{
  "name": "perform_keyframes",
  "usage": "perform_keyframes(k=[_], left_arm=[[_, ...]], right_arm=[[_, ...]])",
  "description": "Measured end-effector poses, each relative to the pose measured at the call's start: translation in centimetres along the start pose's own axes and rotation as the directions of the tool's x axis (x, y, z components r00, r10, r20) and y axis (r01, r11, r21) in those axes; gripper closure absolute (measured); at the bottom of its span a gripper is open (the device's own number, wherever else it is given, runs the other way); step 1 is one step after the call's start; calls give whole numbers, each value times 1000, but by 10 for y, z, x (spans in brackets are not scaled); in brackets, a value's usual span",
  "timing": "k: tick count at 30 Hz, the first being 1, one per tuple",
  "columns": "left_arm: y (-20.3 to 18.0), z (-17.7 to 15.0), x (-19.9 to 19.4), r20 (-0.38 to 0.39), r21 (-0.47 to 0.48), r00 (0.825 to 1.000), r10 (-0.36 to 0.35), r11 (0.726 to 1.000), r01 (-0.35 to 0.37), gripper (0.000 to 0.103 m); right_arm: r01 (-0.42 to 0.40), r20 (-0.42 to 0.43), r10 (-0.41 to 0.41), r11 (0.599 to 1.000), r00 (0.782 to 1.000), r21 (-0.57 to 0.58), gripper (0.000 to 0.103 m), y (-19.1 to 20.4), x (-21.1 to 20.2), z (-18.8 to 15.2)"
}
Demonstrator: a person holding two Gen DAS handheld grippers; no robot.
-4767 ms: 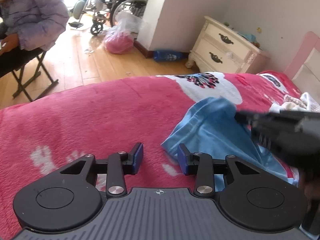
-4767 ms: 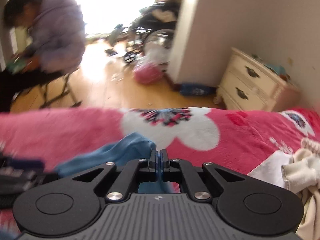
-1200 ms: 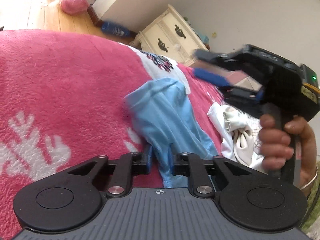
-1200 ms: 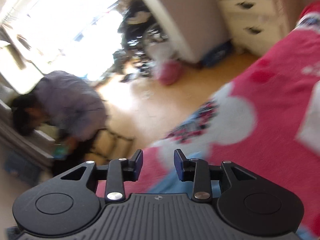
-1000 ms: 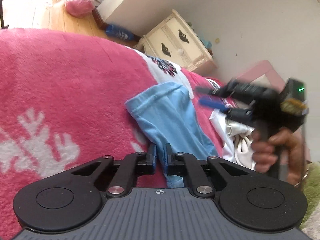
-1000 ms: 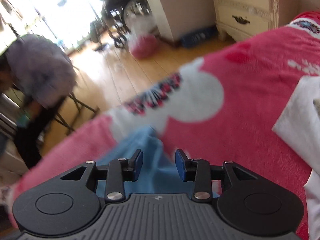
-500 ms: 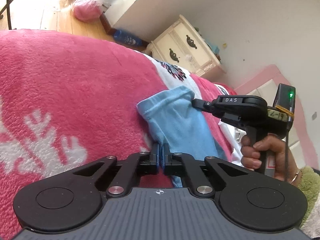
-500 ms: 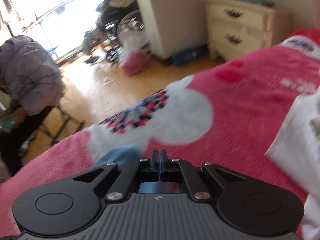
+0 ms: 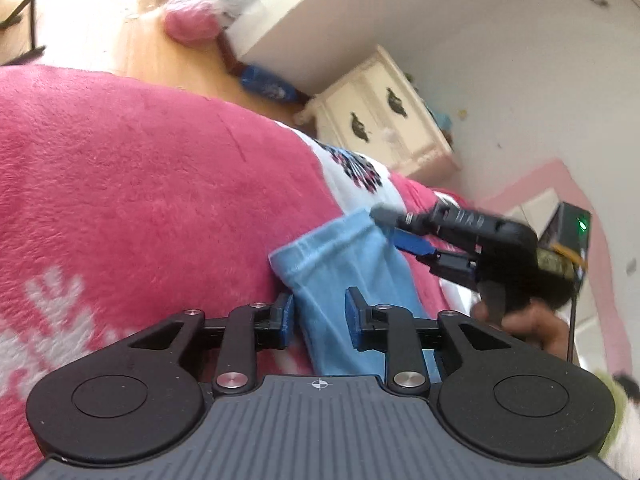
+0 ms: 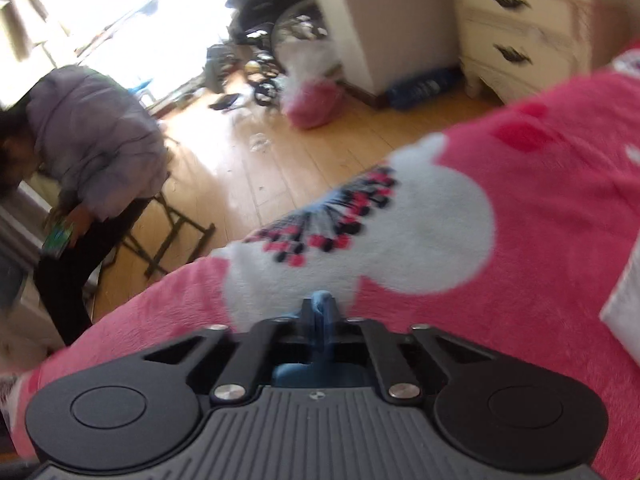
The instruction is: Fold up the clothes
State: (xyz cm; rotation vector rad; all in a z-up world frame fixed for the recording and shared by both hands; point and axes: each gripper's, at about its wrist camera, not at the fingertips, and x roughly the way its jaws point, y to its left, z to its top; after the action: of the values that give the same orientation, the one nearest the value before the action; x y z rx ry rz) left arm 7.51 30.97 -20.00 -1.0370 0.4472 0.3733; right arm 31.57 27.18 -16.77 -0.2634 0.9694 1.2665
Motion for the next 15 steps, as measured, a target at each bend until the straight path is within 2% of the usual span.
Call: perform_keyframes(k=[1,2,3,6,8,9,11,12,13,14,15], left_arm=[[-2,1,1,13,2,1000,5,1000,-5,84],[-4,0,0,30,8,999,9,1000,-9,98],[-6,-1,-2,51,17,999,11,1000,-12,102],[-18,-8,-22,162,109,986,-35,994,17,102],[-25,-15,-36,236,179,970,-61,984,18,102],[-27,-19,-41,267,207,961,-65,978,9,102],[-28,-23,-37,285,227,958,-18,973,-49,102],[-27,-24,-32,280,229,960,13,970,-80,101],[-23,-23,-22,245,212,968,52,971,-106,101],[-19,-22,-11,208,196,974,89,972,-130,101],[-13,-20,-4,165,175,981,107,975,-136,101]], right_arm=[[-21,64,23,999,998,-28,99,5,-14,-3],[-40,126,47,998,991,-58,99,10,-27,-6],[-57,187,72,994,980,-88,99,15,-41,-9],[-79,359,144,978,922,-191,99,30,-81,-20],[-65,417,152,974,896,-216,99,34,-91,-26],[-56,424,140,977,895,-204,98,33,-88,-26],[-54,363,102,989,926,-141,90,22,-61,-20],[-19,318,45,996,947,-84,67,13,-44,-17],[20,268,-11,999,963,-29,56,4,-27,-14],[77,216,-77,997,973,9,56,-4,-13,-12],[92,228,-97,995,969,33,56,-8,-18,-12]])
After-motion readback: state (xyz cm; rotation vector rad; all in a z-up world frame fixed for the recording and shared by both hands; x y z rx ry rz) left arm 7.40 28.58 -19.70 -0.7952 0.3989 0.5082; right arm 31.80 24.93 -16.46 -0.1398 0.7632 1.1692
